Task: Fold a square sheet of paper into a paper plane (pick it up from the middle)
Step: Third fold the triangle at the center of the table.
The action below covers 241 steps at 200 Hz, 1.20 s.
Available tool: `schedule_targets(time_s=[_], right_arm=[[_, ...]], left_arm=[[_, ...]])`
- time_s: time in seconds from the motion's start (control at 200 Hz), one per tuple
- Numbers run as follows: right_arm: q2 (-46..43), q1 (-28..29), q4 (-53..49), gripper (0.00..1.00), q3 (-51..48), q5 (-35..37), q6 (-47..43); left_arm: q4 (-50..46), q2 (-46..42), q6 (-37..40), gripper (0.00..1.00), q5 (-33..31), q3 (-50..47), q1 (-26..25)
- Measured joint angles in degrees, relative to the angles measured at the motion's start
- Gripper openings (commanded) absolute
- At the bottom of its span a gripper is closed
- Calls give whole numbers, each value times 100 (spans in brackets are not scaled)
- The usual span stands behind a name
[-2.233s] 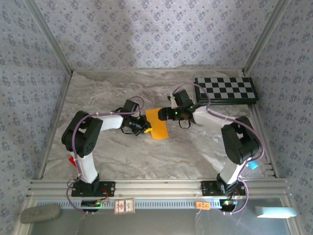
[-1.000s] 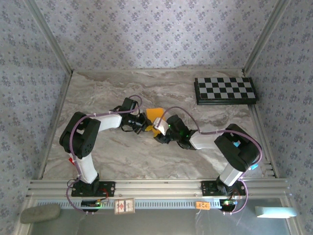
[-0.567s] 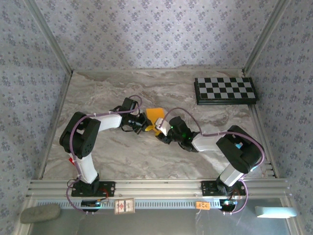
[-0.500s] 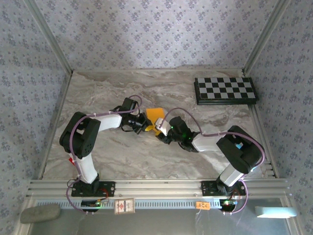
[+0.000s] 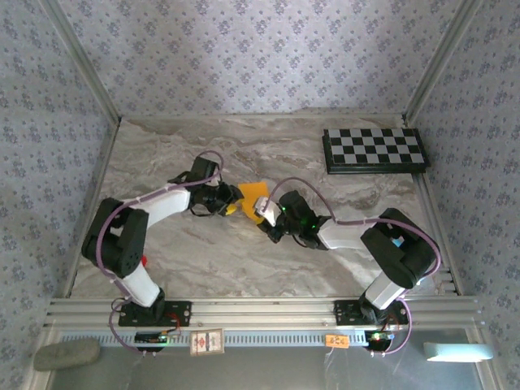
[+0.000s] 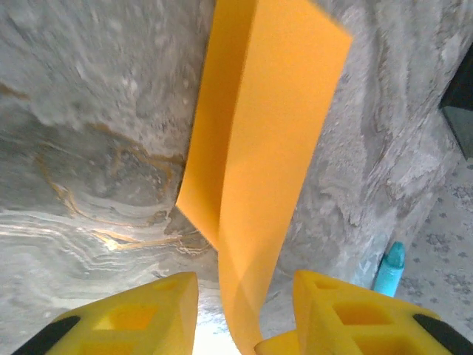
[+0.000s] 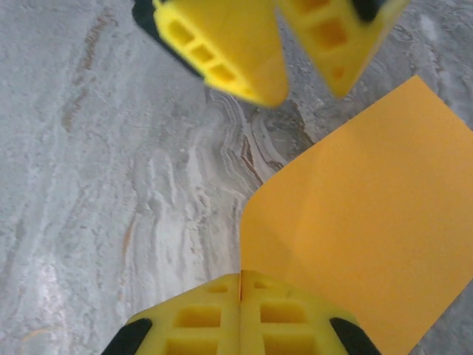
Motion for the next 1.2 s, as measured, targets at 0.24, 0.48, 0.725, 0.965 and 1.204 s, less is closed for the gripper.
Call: schedule_targets(time_s=[0.24, 0.48, 0.725, 0.965, 1.204], right_arm=[[157, 37, -96, 0, 85, -629, 675], [286, 52, -164, 0, 173, -1005, 1204], [492, 46, -199, 0, 323, -1128, 1574], [605, -68, -328, 0, 479, -1064, 1908], [658, -105, -667, 0, 737, -599, 2033]], left_arm=[[-13, 258, 343, 34, -83, 433, -85], [-195, 1202, 688, 22, -87, 1062, -240], [-549, 1766, 931, 15, -155, 1381, -240], [-911, 1954, 1182, 10, -212, 1646, -271], [-966, 2015, 1333, 9, -201, 1720, -282]])
